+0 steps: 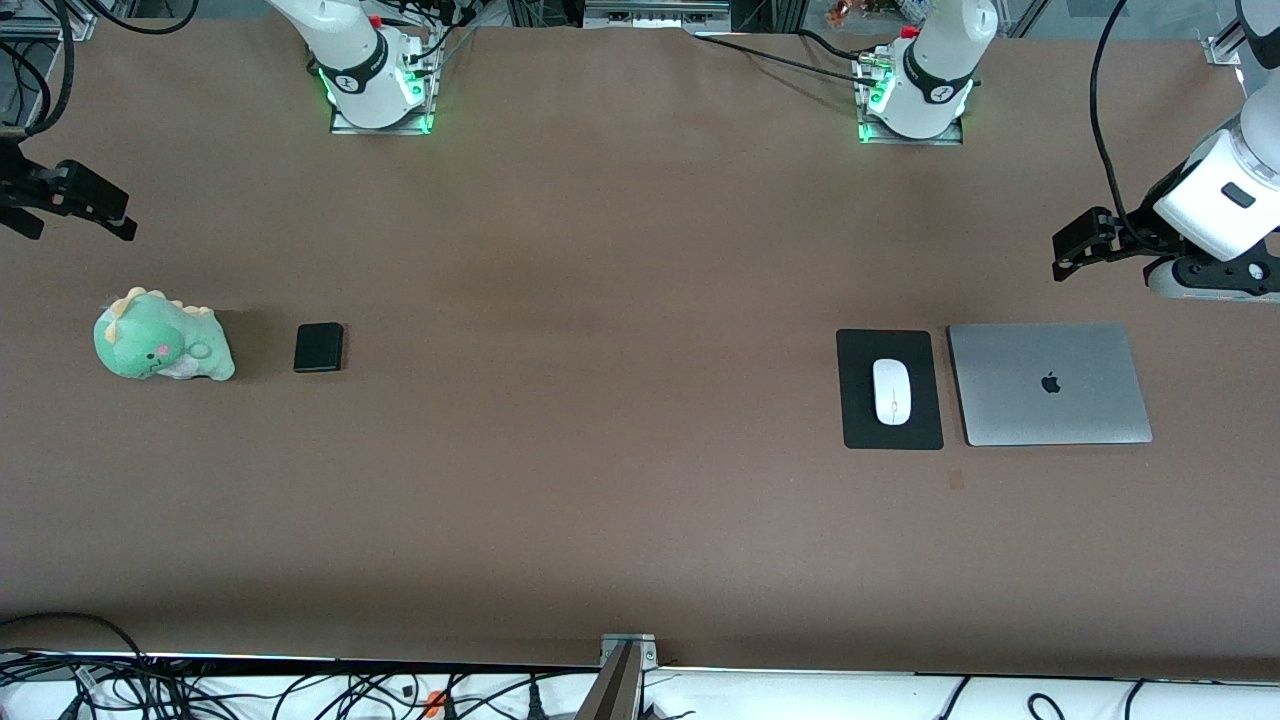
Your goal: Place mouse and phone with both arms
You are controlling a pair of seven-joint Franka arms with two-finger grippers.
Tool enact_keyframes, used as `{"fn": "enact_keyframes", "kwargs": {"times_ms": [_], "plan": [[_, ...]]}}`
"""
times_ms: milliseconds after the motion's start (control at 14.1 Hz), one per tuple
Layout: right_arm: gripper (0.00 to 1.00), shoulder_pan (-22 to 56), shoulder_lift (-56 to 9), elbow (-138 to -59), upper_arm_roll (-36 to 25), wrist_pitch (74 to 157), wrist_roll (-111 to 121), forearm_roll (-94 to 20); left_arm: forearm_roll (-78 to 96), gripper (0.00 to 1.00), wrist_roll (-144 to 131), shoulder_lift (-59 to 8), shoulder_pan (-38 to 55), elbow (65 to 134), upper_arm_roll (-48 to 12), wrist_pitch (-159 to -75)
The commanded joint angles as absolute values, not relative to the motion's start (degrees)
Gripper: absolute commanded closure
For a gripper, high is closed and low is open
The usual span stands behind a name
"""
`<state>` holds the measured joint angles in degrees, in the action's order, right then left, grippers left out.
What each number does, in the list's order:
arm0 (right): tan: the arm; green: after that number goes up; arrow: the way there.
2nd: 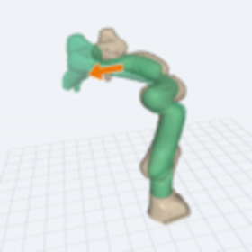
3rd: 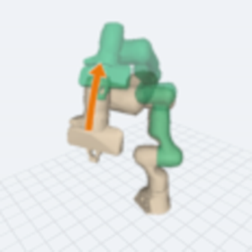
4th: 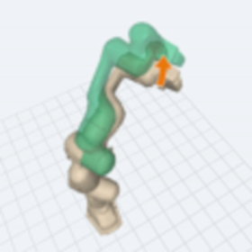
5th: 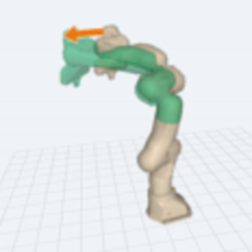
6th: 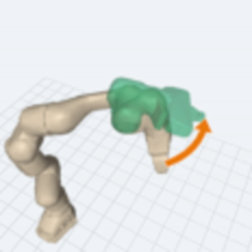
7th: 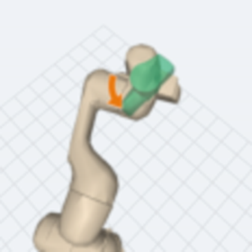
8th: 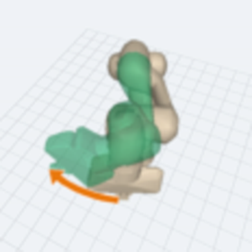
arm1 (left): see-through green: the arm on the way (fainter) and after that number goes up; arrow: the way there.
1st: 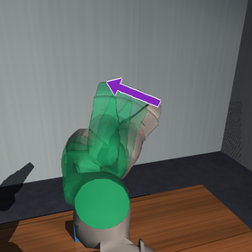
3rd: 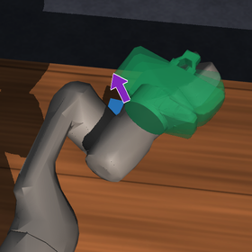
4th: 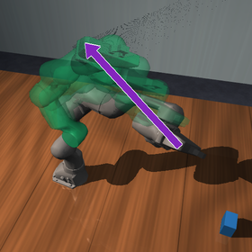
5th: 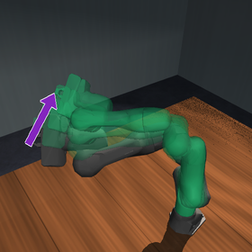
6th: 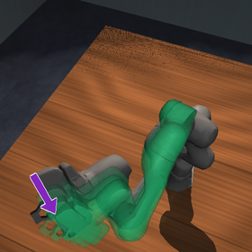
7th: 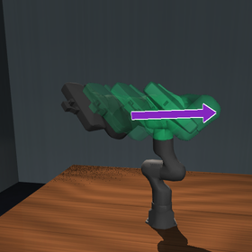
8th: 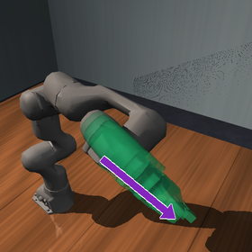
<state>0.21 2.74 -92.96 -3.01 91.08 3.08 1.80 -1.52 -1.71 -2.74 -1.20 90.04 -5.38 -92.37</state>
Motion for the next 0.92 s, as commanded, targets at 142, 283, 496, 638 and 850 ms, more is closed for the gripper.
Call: {"fn": "enact_keyframes", "kwargs": {"times_ms": [142,283,496,638,850], "plan": [[0.0,-0.53,3.69,-92.37,-2.72,87.02,3.43,0.7,-1.67,0.0,-1.67,-3.34,-0.97,88.77,-5.36,-92.37],[0.0,-0.53,3.87,-92.2,-2.81,86.75,3.43,0.7,-1.67,0.0,-1.67,-3.34,-0.97,88.77,-5.36,-92.37],[0.0,-0.53,3.87,-92.11,-2.81,86.75,3.34,0.7,-1.67,0.0,-1.67,-3.34,-0.97,88.77,-5.36,-92.37],[0.0,-0.53,3.87,-92.11,-2.99,86.84,3.34,0.7,-1.67,0.0,-1.67,-3.34,-0.97,88.77,-5.36,-92.37],[0.0,-0.53,3.87,-92.11,-2.9,86.75,3.25,0.7,-1.67,0.0,-1.58,-3.34,-0.97,88.77,-5.36,-92.37]]}}
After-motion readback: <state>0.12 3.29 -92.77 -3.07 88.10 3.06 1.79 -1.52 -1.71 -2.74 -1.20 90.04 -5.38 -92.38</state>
